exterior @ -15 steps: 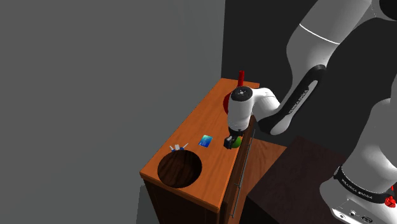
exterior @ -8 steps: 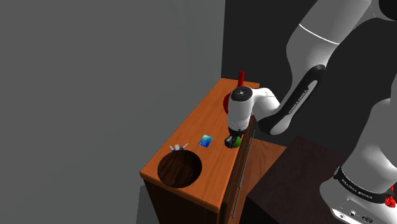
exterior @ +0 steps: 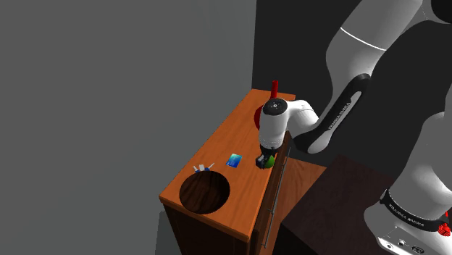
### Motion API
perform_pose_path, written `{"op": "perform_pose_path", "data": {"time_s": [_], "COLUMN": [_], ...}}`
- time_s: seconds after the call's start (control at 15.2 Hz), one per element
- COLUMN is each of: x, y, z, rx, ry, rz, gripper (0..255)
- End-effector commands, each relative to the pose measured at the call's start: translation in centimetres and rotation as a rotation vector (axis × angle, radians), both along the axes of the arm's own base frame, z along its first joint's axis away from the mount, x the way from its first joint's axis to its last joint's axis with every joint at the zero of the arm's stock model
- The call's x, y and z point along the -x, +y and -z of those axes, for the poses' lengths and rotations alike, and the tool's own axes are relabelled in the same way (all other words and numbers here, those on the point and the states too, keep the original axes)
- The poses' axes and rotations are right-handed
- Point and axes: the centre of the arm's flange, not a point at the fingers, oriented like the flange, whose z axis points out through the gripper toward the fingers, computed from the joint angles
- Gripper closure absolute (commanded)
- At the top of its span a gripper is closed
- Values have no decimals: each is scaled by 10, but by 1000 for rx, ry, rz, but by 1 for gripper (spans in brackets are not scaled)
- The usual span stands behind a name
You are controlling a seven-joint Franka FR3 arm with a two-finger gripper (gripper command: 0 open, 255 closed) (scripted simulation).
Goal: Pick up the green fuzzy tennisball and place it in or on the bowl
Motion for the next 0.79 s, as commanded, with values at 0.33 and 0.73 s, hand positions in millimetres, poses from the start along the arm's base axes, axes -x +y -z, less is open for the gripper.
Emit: {"op": "perform_pose_path", "data": {"time_s": [0.33, 0.73], "x": [1, 1], "y": [0, 0], "z": [-31, -63], "rx": [0, 0], "ry": [1, 1], "rz": [-1, -1], "gripper": [255, 255]}}
